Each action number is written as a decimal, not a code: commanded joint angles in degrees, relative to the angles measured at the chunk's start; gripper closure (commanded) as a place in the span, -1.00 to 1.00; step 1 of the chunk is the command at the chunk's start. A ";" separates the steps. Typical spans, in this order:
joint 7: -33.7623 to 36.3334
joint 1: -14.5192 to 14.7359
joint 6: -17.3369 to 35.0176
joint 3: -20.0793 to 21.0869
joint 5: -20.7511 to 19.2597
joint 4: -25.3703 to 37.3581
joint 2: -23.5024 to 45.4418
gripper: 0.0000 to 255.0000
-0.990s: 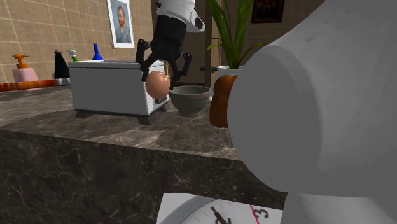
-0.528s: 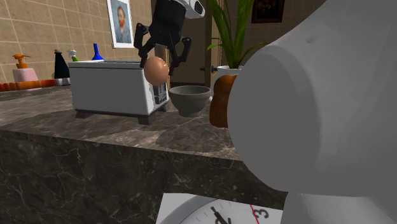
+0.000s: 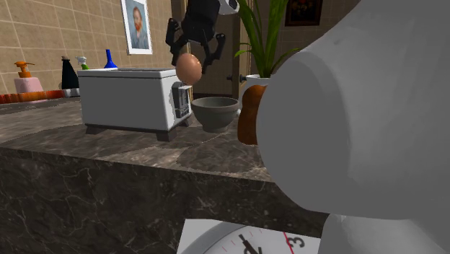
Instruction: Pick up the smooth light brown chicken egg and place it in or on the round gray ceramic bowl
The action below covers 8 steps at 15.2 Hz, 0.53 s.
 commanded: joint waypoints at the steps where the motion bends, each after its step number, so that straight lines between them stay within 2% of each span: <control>1: -1.18 -0.90 -0.30 -0.86 -1.12 3.28 3.45 1.00; 8: -4.30 -3.59 -3.74 -3.54 -4.57 18.36 16.45 1.00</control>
